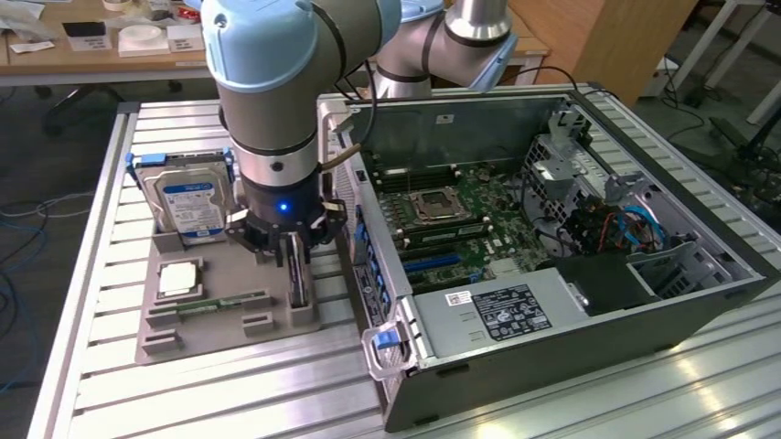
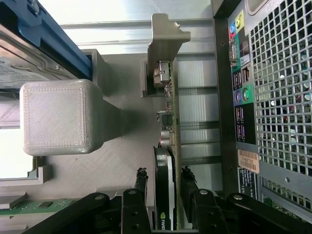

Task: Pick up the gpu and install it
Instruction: 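Pick up the gpu and move the gpu toward the slot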

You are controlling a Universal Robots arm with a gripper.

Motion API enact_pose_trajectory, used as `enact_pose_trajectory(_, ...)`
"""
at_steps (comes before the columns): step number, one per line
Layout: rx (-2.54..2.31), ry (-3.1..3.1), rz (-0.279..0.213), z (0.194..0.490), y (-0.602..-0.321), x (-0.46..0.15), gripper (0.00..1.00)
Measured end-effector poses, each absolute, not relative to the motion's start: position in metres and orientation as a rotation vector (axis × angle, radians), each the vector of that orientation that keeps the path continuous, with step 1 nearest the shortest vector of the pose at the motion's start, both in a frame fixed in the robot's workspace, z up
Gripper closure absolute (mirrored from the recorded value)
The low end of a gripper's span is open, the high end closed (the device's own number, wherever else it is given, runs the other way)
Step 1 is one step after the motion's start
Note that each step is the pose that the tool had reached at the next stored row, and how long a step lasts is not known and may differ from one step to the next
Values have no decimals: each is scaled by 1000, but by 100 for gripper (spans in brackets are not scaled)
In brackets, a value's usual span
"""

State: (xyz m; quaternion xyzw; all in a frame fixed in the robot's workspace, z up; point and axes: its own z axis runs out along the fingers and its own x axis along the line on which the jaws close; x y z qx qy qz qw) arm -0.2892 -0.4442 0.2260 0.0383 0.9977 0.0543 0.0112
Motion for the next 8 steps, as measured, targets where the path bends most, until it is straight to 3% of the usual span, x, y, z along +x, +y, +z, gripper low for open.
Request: enact_pose_trajectory(8,120,3112,169,226,-444,-289,58)
